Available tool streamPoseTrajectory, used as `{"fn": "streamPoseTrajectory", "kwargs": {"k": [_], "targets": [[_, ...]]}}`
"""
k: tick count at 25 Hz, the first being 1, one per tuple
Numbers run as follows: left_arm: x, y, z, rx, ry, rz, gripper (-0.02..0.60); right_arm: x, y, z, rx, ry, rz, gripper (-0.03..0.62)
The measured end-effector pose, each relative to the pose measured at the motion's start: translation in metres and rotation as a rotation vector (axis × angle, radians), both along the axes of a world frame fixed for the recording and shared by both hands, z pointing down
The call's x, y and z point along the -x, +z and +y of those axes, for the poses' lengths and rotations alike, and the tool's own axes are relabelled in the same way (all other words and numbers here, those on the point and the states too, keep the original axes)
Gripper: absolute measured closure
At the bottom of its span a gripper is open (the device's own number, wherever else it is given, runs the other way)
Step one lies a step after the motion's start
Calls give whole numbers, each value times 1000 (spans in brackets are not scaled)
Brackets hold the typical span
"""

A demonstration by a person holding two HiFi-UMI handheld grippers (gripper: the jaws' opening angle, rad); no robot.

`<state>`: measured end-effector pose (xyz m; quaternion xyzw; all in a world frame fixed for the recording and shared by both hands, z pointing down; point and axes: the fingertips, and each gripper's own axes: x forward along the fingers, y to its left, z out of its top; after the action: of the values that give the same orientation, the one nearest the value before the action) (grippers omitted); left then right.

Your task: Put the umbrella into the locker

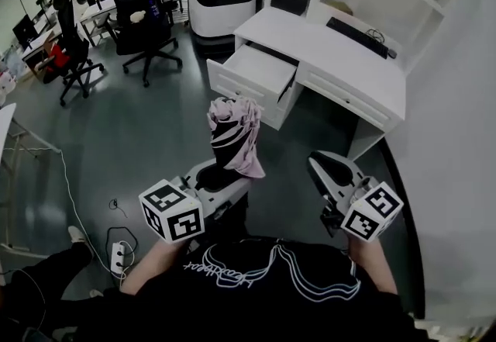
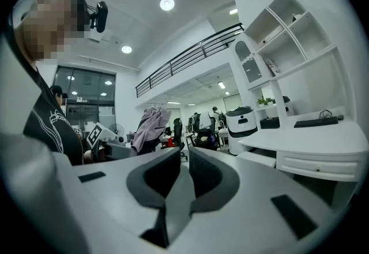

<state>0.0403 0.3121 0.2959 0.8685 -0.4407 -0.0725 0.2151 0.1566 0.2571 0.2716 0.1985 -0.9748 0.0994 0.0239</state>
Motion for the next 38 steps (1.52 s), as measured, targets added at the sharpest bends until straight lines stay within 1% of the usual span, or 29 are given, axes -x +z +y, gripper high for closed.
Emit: {"fn": "streamPoseTrajectory", "kwargs": {"k": [3, 7, 11, 14, 19, 24, 27, 30, 33, 35, 38], "targets": [[24, 0, -40, 32, 6, 24, 359, 22, -1, -42, 30, 12, 3, 554], [57, 12, -90, 82, 9, 36, 359, 50, 14, -94, 91, 37, 9, 553], [88, 18, -151, 115, 18, 43, 359, 78, 23, -151, 137, 54, 18, 556], [109, 22, -193, 136, 37, 45, 359, 99, 29, -188, 157, 67, 27, 585], [136, 27, -256, 146, 76, 40, 359, 124, 39, -242, 179, 99, 35, 588], [155, 28, -315, 131, 119, 31, 359, 134, 46, -287, 190, 156, 30, 588], [164, 25, -340, 103, 144, -1, 359, 137, 47, -305, 189, 191, 26, 589], [167, 28, -351, 84, 169, -45, 359, 135, 52, -312, 197, 219, 34, 589], [169, 33, -362, 77, 191, -70, 359, 130, 61, -319, 218, 242, 45, 589], [171, 32, -371, 53, 199, -97, 359, 130, 65, -324, 233, 248, 49, 589], [174, 33, -386, 20, 197, -157, 359, 133, 71, -334, 243, 239, 52, 589]]}}
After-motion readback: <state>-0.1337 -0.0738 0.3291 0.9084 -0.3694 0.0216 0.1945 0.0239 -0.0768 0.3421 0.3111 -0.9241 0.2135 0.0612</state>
